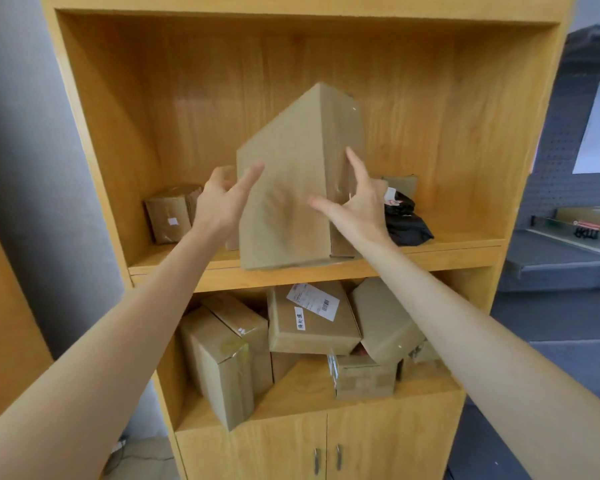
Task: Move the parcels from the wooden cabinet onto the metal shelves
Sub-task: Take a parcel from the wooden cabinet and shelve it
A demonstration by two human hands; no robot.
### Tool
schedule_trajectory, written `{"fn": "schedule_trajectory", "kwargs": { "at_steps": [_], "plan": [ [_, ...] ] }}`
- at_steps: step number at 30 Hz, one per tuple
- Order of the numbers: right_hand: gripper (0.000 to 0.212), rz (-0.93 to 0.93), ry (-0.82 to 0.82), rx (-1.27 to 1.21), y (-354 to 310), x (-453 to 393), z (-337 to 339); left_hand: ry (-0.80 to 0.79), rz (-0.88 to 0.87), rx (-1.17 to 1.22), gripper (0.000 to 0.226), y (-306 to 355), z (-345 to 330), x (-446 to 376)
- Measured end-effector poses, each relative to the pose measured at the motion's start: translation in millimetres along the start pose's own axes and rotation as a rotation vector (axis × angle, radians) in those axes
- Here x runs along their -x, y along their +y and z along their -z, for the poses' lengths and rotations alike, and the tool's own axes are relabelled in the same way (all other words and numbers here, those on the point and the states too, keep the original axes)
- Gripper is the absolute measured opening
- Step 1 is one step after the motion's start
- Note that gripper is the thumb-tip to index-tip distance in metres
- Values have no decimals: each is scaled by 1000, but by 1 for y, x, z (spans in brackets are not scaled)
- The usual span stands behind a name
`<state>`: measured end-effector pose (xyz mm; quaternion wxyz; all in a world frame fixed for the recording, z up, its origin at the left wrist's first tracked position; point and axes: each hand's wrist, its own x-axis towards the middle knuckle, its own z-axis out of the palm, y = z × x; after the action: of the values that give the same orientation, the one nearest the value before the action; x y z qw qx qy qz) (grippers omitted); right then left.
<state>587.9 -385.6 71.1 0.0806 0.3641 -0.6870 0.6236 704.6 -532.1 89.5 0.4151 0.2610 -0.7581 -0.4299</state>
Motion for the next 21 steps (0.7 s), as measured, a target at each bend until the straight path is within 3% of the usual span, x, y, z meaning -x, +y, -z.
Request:
{"fn": "schedule_trajectory", "kwargs": {
  "at_steps": [5, 7, 10, 13, 17, 19, 21],
  "plan": [
    [96, 355, -42, 540, -16, 30, 6, -132, 191, 289, 100, 37, -5, 29],
    [100, 490, -48, 769, -20, 39, 4, -55, 235, 441, 108, 48, -3, 37],
    [103, 675, -26, 994, -20, 47, 1, 218, 374, 636, 126, 56, 0, 39],
    [102, 831, -5, 1065, -23, 50, -1, 349, 515, 734, 137, 58, 8, 40],
    [103, 948, -40, 1057, -28, 51, -6, 412, 555, 786, 115, 51, 18, 48],
    [100, 884, -87, 935, -33, 54, -5, 418, 523, 809, 108, 43, 23, 52],
    [95, 652, -99, 706, -43, 56, 0, 414, 455, 828, 107, 32, 30, 52]
  ]
}}
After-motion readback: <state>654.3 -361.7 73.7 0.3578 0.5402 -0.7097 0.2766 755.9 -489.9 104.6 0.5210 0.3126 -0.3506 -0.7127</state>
